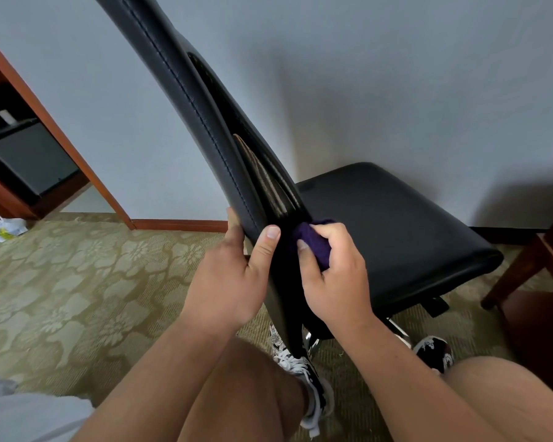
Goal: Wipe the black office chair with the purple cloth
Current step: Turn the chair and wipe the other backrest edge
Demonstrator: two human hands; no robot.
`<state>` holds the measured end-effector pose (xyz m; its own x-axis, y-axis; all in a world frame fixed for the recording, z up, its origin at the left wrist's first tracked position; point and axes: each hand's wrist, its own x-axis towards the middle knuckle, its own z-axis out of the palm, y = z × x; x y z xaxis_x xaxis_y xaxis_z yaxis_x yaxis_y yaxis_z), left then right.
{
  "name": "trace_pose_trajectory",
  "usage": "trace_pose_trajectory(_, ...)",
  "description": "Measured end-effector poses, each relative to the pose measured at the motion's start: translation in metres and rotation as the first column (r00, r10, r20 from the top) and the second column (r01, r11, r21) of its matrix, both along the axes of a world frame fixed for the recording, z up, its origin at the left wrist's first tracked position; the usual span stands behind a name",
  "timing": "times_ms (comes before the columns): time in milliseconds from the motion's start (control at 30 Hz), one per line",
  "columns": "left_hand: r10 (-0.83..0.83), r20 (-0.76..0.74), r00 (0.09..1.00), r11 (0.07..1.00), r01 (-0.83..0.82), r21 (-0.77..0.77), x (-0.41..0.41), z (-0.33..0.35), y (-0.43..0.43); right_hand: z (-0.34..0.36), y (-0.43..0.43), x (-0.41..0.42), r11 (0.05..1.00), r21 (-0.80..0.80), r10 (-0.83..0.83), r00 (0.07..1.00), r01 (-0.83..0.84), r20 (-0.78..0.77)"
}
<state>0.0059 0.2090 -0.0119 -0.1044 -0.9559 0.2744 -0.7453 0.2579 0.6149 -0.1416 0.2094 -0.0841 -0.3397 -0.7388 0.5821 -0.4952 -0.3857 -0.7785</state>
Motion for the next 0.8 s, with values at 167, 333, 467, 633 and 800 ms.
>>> trace_pose_trajectory(167, 0.003, 0.014, 1.000, 1.000, -0.003, 0.014, 0.000, 0.002, 0.001, 0.021, -0.004, 0.009, 1.000, -0.018, 0.019, 0.999, -0.018, 0.037)
trace_pose_trajectory(333, 0.044, 0.022, 0.999, 0.999, -0.044, 0.007, -0.001, 0.003, 0.000, 0.059, -0.012, 0.013, 0.992, -0.120, 0.045, 0.999, -0.048, -0.030)
trace_pose_trajectory(467, 0.027, 0.066, 0.997, 0.999, -0.029, 0.036, 0.001, 0.011, 0.001, 0.045, -0.012, 0.010, 0.994, -0.099, 0.042, 0.999, -0.043, -0.013)
trace_pose_trajectory(633, 0.029, 0.192, 0.981, 0.995, -0.047, 0.092, 0.006, 0.029, 0.001, 0.009, -0.007, 0.002, 1.000, 0.018, 0.003, 0.999, -0.003, -0.035)
trace_pose_trajectory(800, 0.051, 0.192, 0.980, 0.983, -0.083, 0.161, 0.011, 0.060, 0.000, -0.002, -0.002, -0.003, 0.997, 0.071, 0.039, 0.999, -0.037, -0.027)
